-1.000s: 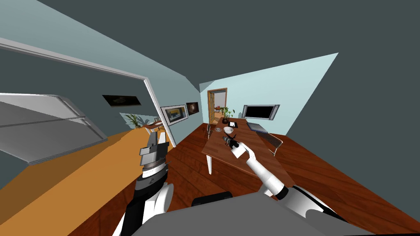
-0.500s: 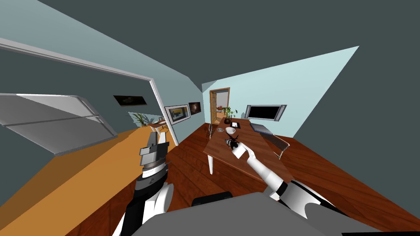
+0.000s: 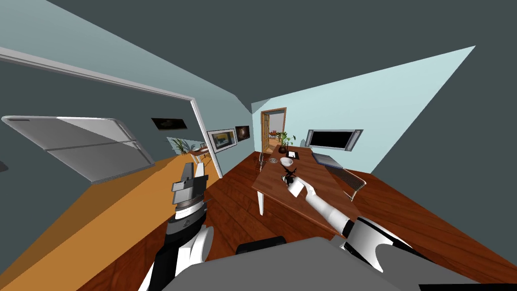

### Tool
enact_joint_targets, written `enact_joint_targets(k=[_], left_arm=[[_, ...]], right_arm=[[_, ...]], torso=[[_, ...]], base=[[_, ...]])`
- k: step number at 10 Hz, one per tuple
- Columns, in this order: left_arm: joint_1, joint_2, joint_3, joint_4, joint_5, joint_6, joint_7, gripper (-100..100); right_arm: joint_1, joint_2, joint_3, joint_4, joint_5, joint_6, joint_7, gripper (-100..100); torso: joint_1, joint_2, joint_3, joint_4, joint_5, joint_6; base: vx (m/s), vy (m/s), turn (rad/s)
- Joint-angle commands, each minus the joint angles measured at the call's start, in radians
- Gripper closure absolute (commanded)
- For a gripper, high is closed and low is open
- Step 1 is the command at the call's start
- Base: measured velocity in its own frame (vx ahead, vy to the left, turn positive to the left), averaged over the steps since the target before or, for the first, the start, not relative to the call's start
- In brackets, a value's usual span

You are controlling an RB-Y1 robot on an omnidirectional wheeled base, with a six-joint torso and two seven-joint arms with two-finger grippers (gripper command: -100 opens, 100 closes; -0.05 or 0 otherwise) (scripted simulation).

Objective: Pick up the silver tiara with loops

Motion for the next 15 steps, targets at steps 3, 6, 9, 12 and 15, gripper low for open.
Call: enact_joint_targets(k=[3,6,9,12,15], left_arm=[[0.000,0.000,0.000,0.000,0.000,0.000,0.000,0],[0.000,0.000,0.000,0.000,0.000,0.000,0.000,0],[0.000,0.000,0.000,0.000,0.000,0.000,0.000,0],[0.000,0.000,0.000,0.000,0.000,0.000,0.000,0],[0.000,0.000,0.000,0.000,0.000,0.000,0.000,0]], right_arm=[[-0.009,-0.048,0.064,0.107,0.008,0.071,0.015,-100],[-0.009,-0.077,0.126,0.203,0.012,0.122,0.025,-100],[0.014,-0.076,0.172,0.267,0.005,0.147,0.029,-100],[0.007,-0.068,0.157,0.296,0.022,0.111,0.020,-100],[0.017,-0.066,0.152,0.310,0.032,0.094,0.013,-100]], torso=[[0.000,0.000,0.000,0.000,0.000,0.000],[-0.001,-0.001,-0.001,0.000,0.000,0.000],[-0.001,-0.002,-0.001,0.000,0.000,0.000],[0.001,0.000,0.000,0.000,0.000,0.000],[-0.001,-0.003,-0.002,0.000,0.000,0.000]], base=[[0.017,-0.015,0.075],[0.031,-0.025,0.076],[0.046,-0.033,0.037],[0.022,-0.012,0.019],[0.049,-0.026,0.032]])
